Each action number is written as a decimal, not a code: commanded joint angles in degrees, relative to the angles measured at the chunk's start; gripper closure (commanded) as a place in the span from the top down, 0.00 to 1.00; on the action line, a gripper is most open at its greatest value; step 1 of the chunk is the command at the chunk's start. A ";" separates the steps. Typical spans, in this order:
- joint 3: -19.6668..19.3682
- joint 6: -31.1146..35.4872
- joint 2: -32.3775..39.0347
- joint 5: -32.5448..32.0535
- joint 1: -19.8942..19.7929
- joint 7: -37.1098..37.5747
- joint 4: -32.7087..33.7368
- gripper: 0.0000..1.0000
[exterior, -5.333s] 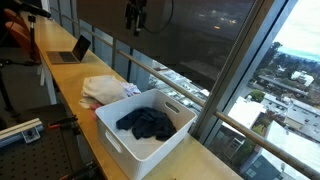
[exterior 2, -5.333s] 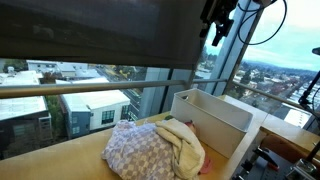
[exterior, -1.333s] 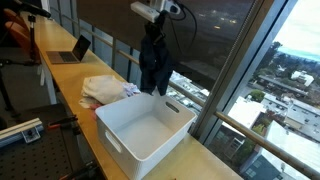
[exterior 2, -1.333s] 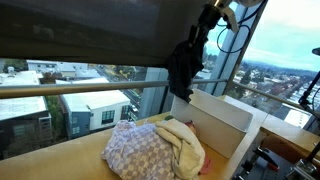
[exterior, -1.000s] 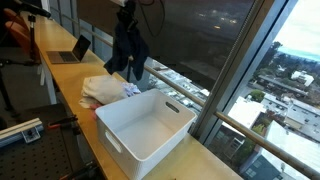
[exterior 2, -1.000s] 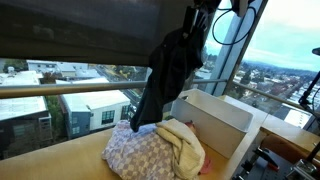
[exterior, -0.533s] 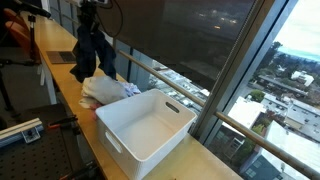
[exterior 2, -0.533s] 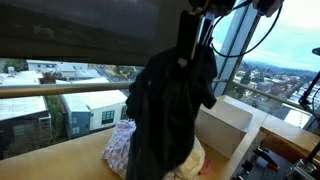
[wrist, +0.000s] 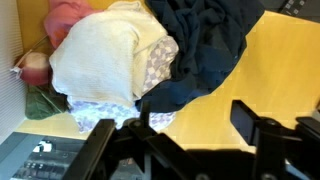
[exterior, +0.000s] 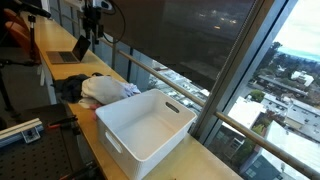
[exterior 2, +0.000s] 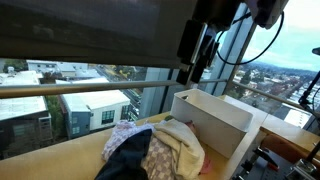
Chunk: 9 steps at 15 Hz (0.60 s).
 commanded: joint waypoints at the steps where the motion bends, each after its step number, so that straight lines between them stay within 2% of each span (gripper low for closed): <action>1: -1.97 -0.36 -3.05 5.16 -4.58 -4.13 -1.10 1.00; 3: -3.66 -1.83 -5.15 7.33 -7.93 -8.86 -1.29 1.00; 4: -2.52 -0.73 -2.01 4.76 -5.76 -5.01 0.25 1.00; 6: -3.69 -1.47 -3.27 6.11 -8.01 -7.86 0.20 1.00; 9: -3.72 -1.62 -3.94 6.32 -8.19 -8.33 -0.20 1.00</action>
